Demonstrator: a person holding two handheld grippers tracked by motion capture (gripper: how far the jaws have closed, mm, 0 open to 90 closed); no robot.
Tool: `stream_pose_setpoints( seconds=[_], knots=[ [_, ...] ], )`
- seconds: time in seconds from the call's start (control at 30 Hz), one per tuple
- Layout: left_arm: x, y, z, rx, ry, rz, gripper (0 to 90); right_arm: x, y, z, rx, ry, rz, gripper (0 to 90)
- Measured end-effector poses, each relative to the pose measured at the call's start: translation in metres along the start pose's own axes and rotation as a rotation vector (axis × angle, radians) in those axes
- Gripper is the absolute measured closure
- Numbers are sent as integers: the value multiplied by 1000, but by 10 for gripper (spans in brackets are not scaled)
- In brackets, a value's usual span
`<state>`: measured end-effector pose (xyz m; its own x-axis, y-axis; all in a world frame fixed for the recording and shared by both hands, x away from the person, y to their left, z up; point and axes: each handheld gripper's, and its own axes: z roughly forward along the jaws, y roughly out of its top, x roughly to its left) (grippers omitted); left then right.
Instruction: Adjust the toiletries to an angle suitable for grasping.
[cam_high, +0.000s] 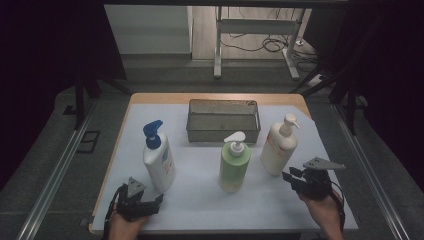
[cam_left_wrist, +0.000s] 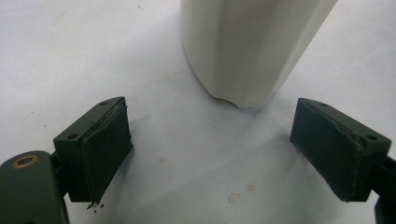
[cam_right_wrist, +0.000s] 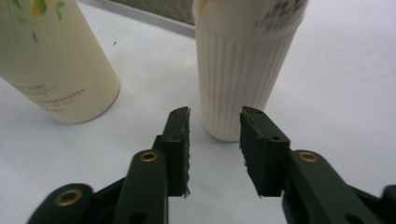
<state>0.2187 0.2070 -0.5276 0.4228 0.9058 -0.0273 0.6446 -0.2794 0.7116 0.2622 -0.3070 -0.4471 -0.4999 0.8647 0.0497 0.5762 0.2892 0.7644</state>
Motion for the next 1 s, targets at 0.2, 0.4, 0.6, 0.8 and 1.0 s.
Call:
stream_pose_setpoints(
  seconds=[0.2,0.4,0.6,0.8,1.0],
  knots=[
    [0,0,0,0,0,0,120,-1,12,-10,-16,-17,8,506],
    [0,0,0,-1,0,0,120,0,25,-12,-17,-31,6,420],
    [0,0,0,-3,0,-2,120,-3,38,-8,-23,-41,20,342],
    [0,0,0,0,0,1,120,-4,50,-4,-32,-44,34,320],
    [0,0,0,0,0,5,120,-4,61,7,-32,-51,46,314]
  ],
)
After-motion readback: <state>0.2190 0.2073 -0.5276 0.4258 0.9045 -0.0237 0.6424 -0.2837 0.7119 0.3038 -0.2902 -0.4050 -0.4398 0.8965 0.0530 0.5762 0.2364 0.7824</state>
